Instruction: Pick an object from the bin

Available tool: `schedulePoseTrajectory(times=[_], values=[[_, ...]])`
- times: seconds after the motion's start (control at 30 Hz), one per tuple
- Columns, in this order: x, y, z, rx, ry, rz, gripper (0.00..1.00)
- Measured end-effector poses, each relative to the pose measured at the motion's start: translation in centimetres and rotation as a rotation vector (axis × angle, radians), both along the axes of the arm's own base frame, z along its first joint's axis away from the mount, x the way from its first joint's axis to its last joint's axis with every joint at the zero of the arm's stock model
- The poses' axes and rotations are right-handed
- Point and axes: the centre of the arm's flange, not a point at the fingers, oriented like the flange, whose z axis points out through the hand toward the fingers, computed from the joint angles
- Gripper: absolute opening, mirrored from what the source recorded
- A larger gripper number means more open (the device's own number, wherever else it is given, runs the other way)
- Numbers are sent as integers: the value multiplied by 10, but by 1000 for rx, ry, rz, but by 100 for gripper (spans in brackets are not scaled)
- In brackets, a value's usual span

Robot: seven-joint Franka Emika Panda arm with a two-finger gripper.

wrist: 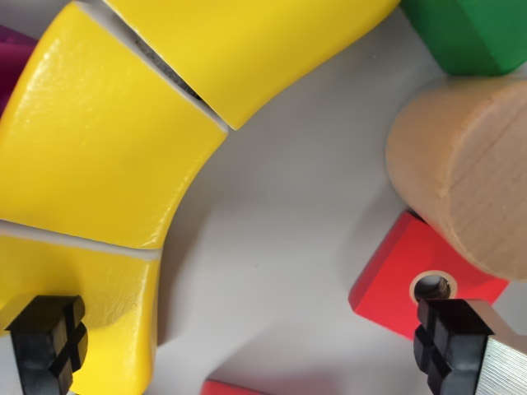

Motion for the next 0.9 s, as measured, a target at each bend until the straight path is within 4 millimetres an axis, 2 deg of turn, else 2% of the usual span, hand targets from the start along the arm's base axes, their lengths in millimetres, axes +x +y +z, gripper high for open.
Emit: schedulePoseTrajectory(times=[0.2,0.23,0.9], values=[[0,0,0,0,0,0,100],[0,0,0,0,0,0,0],[0,0,0,0,0,0,0]])
